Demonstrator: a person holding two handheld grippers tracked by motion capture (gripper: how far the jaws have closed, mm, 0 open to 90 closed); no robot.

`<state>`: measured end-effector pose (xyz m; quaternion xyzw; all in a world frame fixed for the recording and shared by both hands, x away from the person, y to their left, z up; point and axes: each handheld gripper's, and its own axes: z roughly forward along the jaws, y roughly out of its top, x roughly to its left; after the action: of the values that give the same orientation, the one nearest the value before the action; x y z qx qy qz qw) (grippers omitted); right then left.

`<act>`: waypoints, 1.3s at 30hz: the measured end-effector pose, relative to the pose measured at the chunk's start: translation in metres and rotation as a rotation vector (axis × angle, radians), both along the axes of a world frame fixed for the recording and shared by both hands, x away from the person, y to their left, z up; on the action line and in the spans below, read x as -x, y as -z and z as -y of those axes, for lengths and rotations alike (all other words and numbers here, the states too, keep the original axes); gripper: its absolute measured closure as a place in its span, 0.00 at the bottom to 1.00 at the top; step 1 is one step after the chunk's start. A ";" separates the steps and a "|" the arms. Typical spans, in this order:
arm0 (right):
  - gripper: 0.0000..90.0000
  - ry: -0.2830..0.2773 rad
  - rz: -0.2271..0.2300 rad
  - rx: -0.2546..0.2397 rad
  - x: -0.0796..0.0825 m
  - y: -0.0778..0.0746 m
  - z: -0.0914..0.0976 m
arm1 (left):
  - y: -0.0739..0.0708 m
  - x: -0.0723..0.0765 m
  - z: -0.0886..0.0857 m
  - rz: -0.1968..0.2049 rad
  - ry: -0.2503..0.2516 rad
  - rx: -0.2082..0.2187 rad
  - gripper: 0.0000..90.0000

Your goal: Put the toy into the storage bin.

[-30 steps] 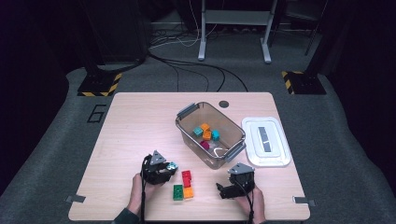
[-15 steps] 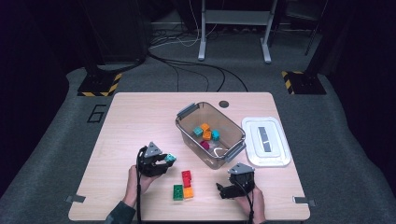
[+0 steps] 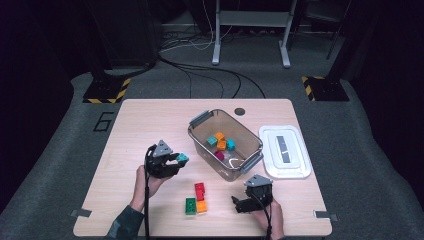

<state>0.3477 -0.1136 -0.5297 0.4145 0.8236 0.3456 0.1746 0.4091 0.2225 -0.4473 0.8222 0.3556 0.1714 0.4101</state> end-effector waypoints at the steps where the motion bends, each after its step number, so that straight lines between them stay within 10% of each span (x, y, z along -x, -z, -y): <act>1: 0.00 0.000 0.000 0.000 0.000 0.000 0.000 | -0.002 -0.001 0.000 0.004 0.003 -0.010 0.65; 39: 0.00 0.004 0.001 -0.002 0.000 0.000 0.000 | -0.062 -0.034 0.018 0.090 0.017 -0.017 0.65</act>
<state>0.3477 -0.1136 -0.5298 0.4163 0.8222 0.3464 0.1751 0.4433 0.2049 -0.3854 0.8200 0.3283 0.2078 0.4203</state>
